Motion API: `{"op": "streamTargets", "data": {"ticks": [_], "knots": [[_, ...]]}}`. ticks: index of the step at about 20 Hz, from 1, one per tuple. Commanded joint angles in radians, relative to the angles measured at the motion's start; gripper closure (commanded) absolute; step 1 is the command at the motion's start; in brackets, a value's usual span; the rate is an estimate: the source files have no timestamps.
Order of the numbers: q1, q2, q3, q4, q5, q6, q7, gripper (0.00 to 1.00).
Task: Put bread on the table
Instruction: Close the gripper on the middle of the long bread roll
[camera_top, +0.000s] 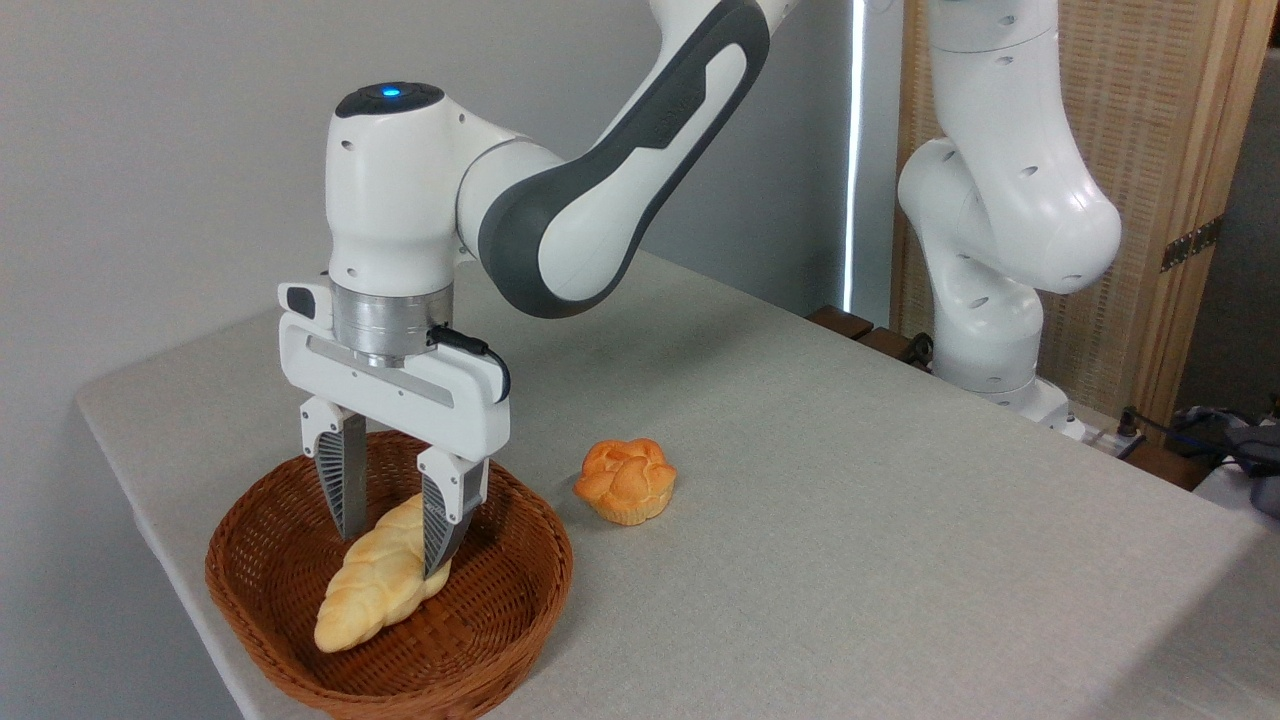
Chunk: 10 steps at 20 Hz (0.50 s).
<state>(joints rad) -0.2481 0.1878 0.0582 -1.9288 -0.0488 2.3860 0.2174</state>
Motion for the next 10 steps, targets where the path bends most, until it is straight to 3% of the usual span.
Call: {"op": "streamTargets", "data": {"ticks": [1, 4, 10], "knots": [[-0.002, 0.002, -0.001, -0.004, 0.009, 0.016, 0.0, 0.32], [-0.003, 0.002, 0.0, -0.004, 0.009, 0.016, 0.0, 0.55], [-0.002, 0.001, -0.001, -0.004, 0.009, 0.016, -0.001, 0.54]]}}
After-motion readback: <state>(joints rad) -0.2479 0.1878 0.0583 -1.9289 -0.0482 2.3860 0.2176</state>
